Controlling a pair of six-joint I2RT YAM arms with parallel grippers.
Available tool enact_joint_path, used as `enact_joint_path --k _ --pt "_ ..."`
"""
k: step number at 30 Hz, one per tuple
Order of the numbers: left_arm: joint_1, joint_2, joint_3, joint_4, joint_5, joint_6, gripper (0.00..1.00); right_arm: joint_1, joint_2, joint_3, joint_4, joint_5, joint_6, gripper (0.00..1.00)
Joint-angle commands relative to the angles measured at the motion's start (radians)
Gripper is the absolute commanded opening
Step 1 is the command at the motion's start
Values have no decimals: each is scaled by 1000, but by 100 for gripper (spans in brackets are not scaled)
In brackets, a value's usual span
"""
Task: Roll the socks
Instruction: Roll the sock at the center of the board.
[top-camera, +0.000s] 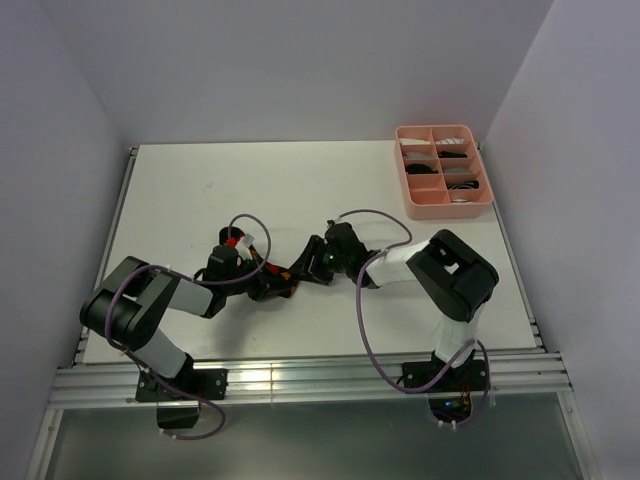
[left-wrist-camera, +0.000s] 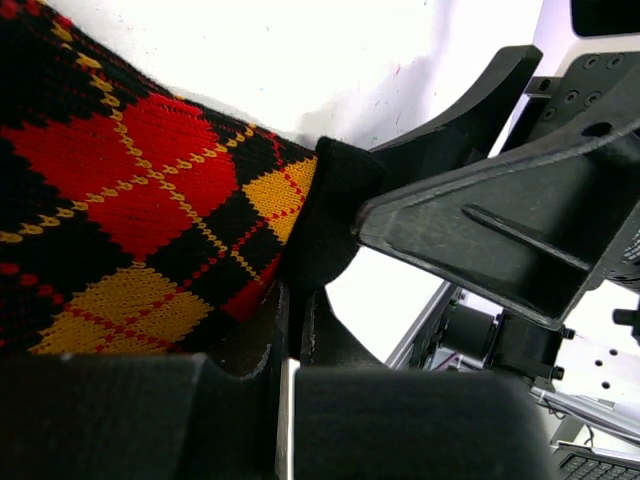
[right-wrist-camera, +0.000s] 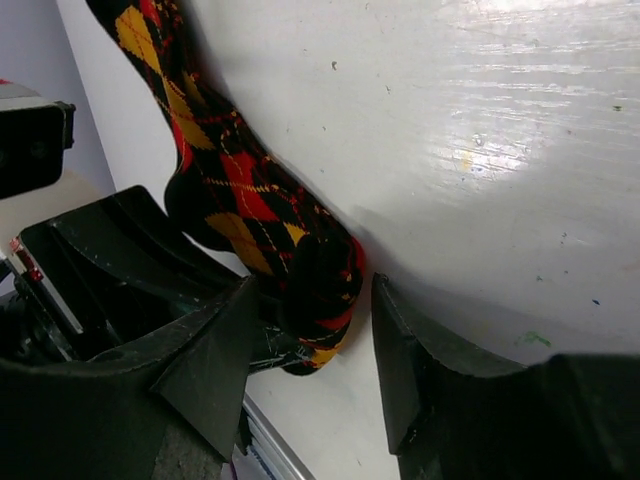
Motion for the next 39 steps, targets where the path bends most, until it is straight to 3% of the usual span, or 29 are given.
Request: enact_joint_path --k 1,5,8,9,11,16,21,24,31,39 --pt "2 36 -11 -83 -13 12 1 14 17 57 -146 47 -4 55" --pt "4 48 -8 -82 -14 5 1 20 32 123 -307 78 -23 41" --pt "4 53 2 -89 -21 10 1 20 40 163 -391 90 -35 22" --pt "4 52 5 -96 -26 16 1 22 42 174 -416 96 -41 10" --pt "4 33 18 -114 -36 27 1 22 43 218 -505 114 -64 0" --pt "-27 -62 102 -278 -118 139 7 22 68 319 -715 162 -116 0" --pt "-75 -169 151 -407 -259 228 32 22 117 445 -875 205 -144 0" --pt "-101 -221 177 -448 -328 266 37 22 155 513 -958 220 -173 0" --pt "-255 -280 222 -456 -513 389 40 22 197 574 -1018 208 -193 0" --pt "-374 -200 266 -479 -662 456 38 22 209 579 -1010 180 -201 0"
